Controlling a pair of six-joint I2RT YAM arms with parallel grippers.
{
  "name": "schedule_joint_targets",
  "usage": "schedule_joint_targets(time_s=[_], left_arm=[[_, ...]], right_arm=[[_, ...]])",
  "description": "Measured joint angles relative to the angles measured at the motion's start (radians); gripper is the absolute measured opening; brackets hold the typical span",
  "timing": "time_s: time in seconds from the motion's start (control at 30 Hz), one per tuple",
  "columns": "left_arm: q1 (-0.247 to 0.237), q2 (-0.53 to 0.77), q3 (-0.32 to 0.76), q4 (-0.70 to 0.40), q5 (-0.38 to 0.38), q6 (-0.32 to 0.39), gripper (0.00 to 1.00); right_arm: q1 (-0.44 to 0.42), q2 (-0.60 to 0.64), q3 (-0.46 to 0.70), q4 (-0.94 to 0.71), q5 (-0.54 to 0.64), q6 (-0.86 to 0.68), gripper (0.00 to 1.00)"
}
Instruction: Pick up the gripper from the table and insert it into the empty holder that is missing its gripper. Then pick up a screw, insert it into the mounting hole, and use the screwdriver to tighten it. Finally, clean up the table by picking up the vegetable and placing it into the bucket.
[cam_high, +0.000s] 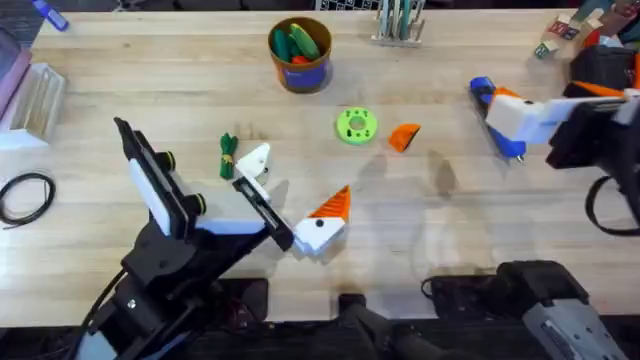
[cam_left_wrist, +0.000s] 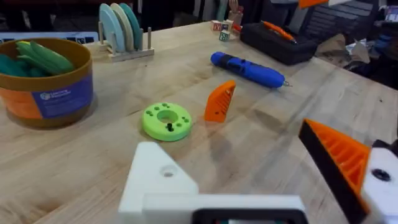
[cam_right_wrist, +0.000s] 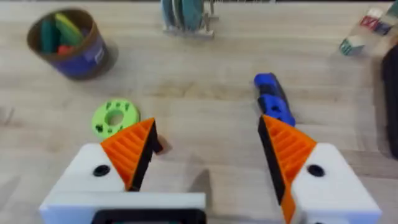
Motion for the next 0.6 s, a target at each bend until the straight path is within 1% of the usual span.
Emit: schedule_joint_targets(time_s=[0.1,0.23,0.4,0.6], left_arm=[[0.000,0.000,0.000,0.000,-0.002,0.000,0.988],[0.000,0.000,0.000,0.000,-0.003,0.000,0.988],[0.000,0.000,0.000,0.000,-0.003,0.000,0.988],[0.000,0.000,0.000,-0.001,-0.003,0.000,0.988]], right_arm=[[0.016,0.068,0.003,-0.034,-0.034,-0.050,0.991],[0.063,0.233,0.025,-0.075,-0.058,-0.122,0.991],[0.120,0.466,0.105,-0.072,-0.066,-0.196,0.992],[0.174,0.672,0.163,-0.030,-0.071,-0.242,0.992]])
